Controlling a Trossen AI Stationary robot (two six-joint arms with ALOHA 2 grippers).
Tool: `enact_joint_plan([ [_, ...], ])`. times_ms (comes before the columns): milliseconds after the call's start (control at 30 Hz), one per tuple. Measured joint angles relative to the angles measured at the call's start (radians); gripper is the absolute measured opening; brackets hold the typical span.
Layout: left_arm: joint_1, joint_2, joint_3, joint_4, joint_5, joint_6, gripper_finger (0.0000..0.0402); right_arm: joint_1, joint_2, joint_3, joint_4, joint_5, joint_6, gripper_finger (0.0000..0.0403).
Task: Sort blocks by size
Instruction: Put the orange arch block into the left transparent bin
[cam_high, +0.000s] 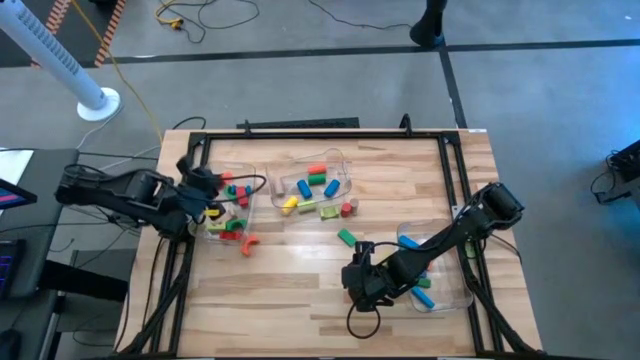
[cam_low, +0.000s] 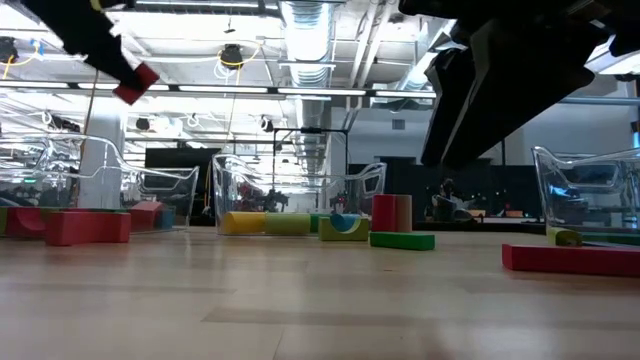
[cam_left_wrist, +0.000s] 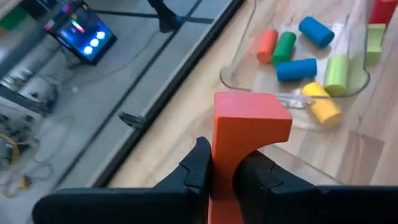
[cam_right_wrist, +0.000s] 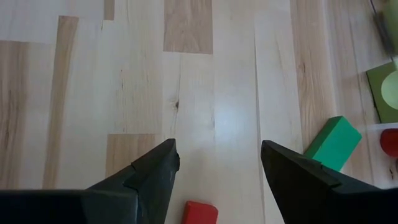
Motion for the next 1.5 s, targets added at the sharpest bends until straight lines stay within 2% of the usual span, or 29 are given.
enact_joint_plan([
  [100,0.031,-0.035,-0.062,0.038,0.045,-0.016,0.0045,-0.005,0.000,0.000,0.001,0.000,-0.005,0.0265],
  [200,0.062,-0.040,-0.070,0.127,0.094,0.002,0.0045,-0.009,0.000,0.000,0.002,0.000,-0.006,0.0265],
  [267,0.083,-0.032,-0.072,0.121,0.103,-0.004,0.0045,-0.014,0.000,0.000,0.003,0.000,-0.008,0.0265],
  [333,0.112,-0.017,-0.072,0.121,0.113,-0.017,0.0045,-0.014,0.000,0.000,0.003,0.000,-0.007,0.0265],
  [500,0.204,0.037,-0.072,0.129,0.230,-0.050,0.0045,-0.013,0.000,0.000,0.004,0.000,-0.008,0.0265],
  [767,0.275,0.141,-0.072,0.270,0.333,0.001,0.0045,-0.010,0.000,0.000,0.007,0.000,-0.007,0.0265],
  [1000,0.320,0.187,-0.088,0.364,0.316,0.029,0.0045,0.008,0.000,0.000,0.007,0.015,-0.010,0.0265],
  [1267,0.392,0.113,-0.258,0.474,0.310,-0.056,0.0045,0.033,0.000,0.000,0.012,0.038,-0.040,0.0265],
  [1500,0.387,0.081,-0.304,0.475,0.341,-0.146,0.0045,0.041,0.000,0.000,0.012,0.038,-0.060,0.0265],
])
